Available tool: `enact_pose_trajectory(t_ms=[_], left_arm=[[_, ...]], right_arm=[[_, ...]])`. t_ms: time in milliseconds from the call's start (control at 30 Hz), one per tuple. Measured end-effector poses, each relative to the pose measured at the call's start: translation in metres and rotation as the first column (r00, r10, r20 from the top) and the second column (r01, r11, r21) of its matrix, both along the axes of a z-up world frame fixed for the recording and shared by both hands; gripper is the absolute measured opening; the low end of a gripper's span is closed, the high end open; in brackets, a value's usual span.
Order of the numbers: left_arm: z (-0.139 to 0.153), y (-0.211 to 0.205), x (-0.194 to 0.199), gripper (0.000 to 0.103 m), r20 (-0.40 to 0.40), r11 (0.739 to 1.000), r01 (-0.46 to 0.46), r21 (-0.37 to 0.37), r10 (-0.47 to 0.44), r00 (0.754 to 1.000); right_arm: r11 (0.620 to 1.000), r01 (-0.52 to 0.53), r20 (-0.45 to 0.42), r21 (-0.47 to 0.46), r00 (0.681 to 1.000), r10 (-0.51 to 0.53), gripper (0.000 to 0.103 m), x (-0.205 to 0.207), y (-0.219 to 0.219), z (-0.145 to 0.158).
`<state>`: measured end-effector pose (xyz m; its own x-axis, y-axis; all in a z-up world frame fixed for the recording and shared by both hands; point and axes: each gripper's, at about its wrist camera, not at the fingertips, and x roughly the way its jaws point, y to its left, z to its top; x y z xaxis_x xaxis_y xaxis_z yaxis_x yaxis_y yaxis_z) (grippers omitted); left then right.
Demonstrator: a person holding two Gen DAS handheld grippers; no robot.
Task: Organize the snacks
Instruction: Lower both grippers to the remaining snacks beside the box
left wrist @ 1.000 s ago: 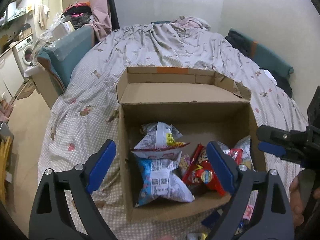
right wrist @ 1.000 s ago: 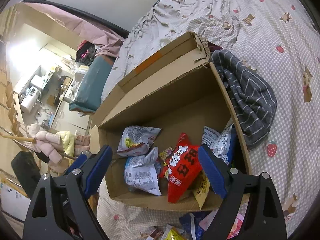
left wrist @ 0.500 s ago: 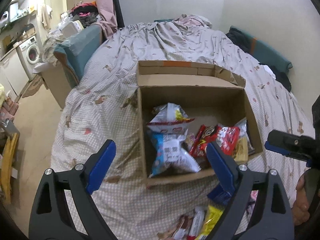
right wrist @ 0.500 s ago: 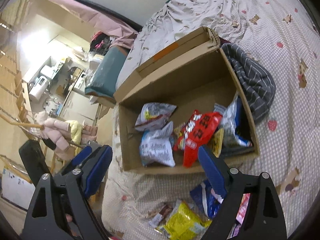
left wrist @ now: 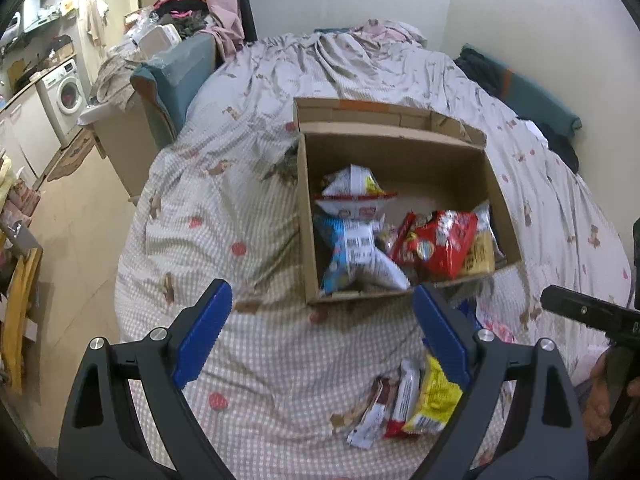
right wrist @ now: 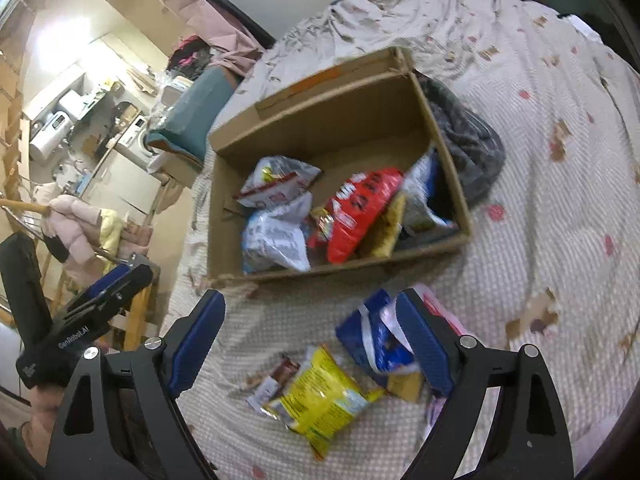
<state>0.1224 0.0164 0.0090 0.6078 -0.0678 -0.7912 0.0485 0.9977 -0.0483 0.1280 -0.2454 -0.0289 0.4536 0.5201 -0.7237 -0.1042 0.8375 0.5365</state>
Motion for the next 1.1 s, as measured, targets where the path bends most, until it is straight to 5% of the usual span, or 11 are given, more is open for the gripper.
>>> enact_pose_trajectory(t_ms=[267, 433, 600, 800, 900, 1100], left_arm=[[-0.028, -0.006, -0.012, 0.09, -0.138, 0.999, 0.045, -0.028, -0.048, 0.989], [-0.062, -0.019, -0.021, 0.09, -0.273, 0.997, 0.07, -0.033, -0.077, 0.959], [-0.104, -0.039, -0.019, 0.05, -0.399, 0.99, 0.135, -0.03, -0.135, 0.907], [-0.14, -0.067, -0.019, 0.046, -0.468, 0.974, 0.223, 0.036, -0.18, 0.865], [-0.153, -0.069, -0.018, 0.032, -0.504, 0.973, 0.226, 0.043, -0.174, 0.846], [-0.157, -0.065, -0.018, 0.016, -0.515, 0.976, 0.212, 0.043, -0.16, 0.842]], right_arm=[[0.994, 0.098, -0.078, 0.044, 0.992, -0.095, 0.09, -0.023, -0.03, -0.018], [0.994, 0.105, -0.113, 0.029, 0.989, -0.101, 0.09, -0.024, -0.03, -0.028], [0.995, 0.099, -0.113, 0.019, 0.989, -0.096, 0.09, -0.021, -0.024, -0.029], [0.996, 0.089, -0.108, 0.016, 0.99, -0.087, 0.09, -0.02, -0.023, -0.028], [0.994, 0.104, -0.117, 0.025, 0.988, -0.1, 0.09, -0.02, -0.029, -0.03], [0.994, 0.105, -0.138, 0.036, 0.985, -0.1, 0.09, -0.017, -0.03, -0.034]])
